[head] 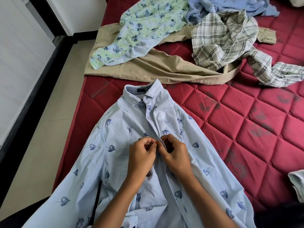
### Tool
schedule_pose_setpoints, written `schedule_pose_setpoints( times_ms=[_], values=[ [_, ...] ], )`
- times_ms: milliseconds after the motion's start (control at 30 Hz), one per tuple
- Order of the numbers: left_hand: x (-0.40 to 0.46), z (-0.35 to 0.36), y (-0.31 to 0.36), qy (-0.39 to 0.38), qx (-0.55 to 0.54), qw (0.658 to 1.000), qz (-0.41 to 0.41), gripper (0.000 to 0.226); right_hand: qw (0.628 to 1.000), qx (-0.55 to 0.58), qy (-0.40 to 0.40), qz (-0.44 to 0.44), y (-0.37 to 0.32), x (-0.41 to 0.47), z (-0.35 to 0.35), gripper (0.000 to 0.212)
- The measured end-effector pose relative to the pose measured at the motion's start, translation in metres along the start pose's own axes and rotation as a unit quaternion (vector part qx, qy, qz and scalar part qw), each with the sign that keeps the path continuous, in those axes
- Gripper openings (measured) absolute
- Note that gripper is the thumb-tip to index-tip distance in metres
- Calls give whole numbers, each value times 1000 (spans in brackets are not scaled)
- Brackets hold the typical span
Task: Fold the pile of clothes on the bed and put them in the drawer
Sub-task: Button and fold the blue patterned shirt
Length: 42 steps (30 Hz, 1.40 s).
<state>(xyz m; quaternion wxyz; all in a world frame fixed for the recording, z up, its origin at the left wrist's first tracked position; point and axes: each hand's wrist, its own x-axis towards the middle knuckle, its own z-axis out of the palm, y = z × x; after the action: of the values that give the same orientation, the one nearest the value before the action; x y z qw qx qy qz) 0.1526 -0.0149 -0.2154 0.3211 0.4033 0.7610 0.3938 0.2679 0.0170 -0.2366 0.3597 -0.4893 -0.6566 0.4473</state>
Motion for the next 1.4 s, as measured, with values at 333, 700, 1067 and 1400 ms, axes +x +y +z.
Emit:
schedule_pose_setpoints(
  times_ms=[333, 700, 1067, 1400],
  values=[
    [4, 3, -11, 21, -75, 997, -16, 19, 999, 30, -23, 13, -1, 1, 1, 11],
    [6, 7, -19, 7, -103, 994, -28, 20, 994, 76, -36, 65, 6, 5, 3, 37],
    [4, 10, -16, 33, -125, 990, -52, 9, 995, -99, -26, 6, 11, 4, 9, 1],
    [7, 20, -14, 77, -112, 988, -76, 15, 987, -148, 19, -57, 20, -2, 19, 14]
  ],
)
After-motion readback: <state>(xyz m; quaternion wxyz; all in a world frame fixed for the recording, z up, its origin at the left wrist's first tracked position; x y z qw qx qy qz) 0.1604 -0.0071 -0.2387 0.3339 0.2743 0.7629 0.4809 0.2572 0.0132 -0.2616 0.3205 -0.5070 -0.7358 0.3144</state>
